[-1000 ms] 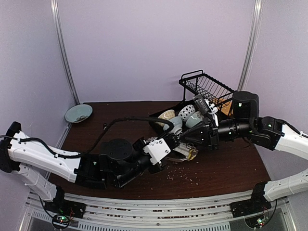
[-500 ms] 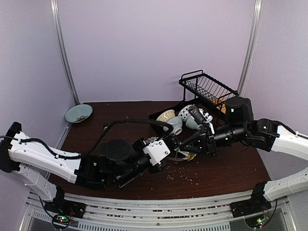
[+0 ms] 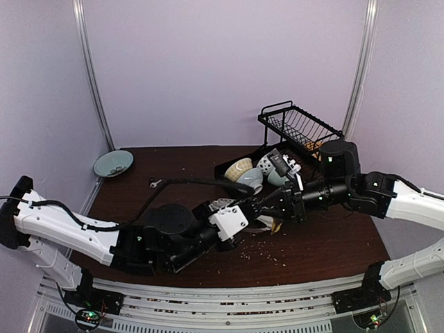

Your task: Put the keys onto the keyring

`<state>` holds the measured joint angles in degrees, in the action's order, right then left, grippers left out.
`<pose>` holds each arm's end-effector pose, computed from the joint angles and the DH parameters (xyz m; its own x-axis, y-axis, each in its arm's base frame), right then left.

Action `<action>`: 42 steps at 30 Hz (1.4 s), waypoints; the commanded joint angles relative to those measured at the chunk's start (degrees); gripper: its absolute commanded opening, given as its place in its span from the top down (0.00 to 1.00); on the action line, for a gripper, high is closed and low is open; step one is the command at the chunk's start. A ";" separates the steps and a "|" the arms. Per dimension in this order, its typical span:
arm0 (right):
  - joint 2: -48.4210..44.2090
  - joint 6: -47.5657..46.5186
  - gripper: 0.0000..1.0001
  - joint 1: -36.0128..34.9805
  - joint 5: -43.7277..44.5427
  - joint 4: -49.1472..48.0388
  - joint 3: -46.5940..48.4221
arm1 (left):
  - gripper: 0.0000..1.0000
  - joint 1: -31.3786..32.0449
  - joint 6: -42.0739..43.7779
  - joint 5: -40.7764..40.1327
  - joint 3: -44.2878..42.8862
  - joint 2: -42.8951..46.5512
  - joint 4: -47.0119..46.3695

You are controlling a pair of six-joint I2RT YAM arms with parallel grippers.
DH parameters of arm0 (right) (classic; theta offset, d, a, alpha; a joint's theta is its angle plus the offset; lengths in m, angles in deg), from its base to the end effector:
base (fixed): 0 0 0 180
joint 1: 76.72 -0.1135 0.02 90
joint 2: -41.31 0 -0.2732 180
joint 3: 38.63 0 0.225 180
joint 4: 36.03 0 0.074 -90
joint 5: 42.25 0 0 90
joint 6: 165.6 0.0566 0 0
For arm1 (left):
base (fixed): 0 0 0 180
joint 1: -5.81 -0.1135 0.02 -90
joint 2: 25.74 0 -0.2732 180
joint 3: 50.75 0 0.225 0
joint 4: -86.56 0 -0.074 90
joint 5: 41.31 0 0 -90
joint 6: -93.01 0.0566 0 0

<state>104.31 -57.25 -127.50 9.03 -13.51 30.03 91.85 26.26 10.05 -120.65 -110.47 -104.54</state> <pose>0.1199 0.2029 0.3448 -0.4835 -0.2040 -0.8512 -0.8752 0.0988 0.4735 0.0581 -0.3271 0.3203 0.2865 0.3263 -0.9008 0.6782 0.5951 0.4312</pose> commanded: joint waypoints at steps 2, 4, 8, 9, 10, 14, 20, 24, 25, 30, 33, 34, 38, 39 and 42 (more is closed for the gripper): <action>-3.48 -1.15 1.00 -0.31 -2.10 -3.78 -0.70 | 1.00 0.45 -2.49 0.51 0.80 2.20 -7.00; -5.86 -3.38 1.00 -0.21 -2.56 -2.59 -1.01 | 1.00 0.00 -5.29 3.34 2.23 3.78 -8.21; -9.10 -4.47 1.00 -0.09 -2.80 -0.42 0.63 | 1.00 -3.71 -14.58 9.03 4.48 5.19 -3.07; -9.56 -4.61 1.00 0.01 -2.28 0.22 1.14 | 1.00 -5.55 -20.58 9.74 4.42 5.26 0.30; -10.09 -4.78 1.00 -0.01 -1.21 0.90 1.52 | 1.00 -7.09 -23.73 10.29 5.27 5.63 2.15; -11.50 -6.11 1.00 0.00 4.82 1.60 1.59 | 1.00 -13.16 -27.02 18.09 11.01 6.57 -0.96; -9.39 -6.05 1.00 0.15 11.35 1.25 1.32 | 1.00 -19.15 -23.22 22.04 9.02 2.13 -2.24; -9.10 -5.26 1.00 0.09 10.18 -1.64 -0.89 | 1.00 -18.94 -25.02 28.12 16.02 -2.64 -12.59; -8.86 -5.25 1.00 0.15 9.80 -1.68 -1.05 | 1.00 -18.85 -25.73 29.81 17.47 -4.64 -14.14; -7.55 -5.44 1.00 0.08 8.25 -1.43 -1.52 | 1.00 -18.54 -26.27 32.37 15.45 -14.76 -10.57; -7.49 -5.92 1.00 0.14 8.09 -1.56 -2.44 | 1.00 -18.62 -26.83 35.55 16.09 -15.09 -11.95; -7.38 -6.14 1.00 0.14 8.13 -1.66 -2.74 | 1.00 -18.63 -27.42 36.82 16.16 -15.16 -11.87; -7.07 -8.53 1.00 0.17 7.63 -2.17 -3.58 | 1.00 -18.46 -29.81 41.78 15.78 -17.22 -8.76; -6.72 -9.60 1.00 0.18 7.42 -2.24 -3.66 | 1.00 -18.45 -30.16 41.99 16.24 -17.74 -8.76; -5.22 -12.75 1.00 0.46 6.11 -1.64 -3.05 | 1.00 -18.45 -28.22 42.17 15.82 -17.77 -6.85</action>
<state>97.56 -65.27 -127.46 17.27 -13.93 26.93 73.88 -1.90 49.92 -105.48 -125.55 -118.75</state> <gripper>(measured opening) 0.016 0.005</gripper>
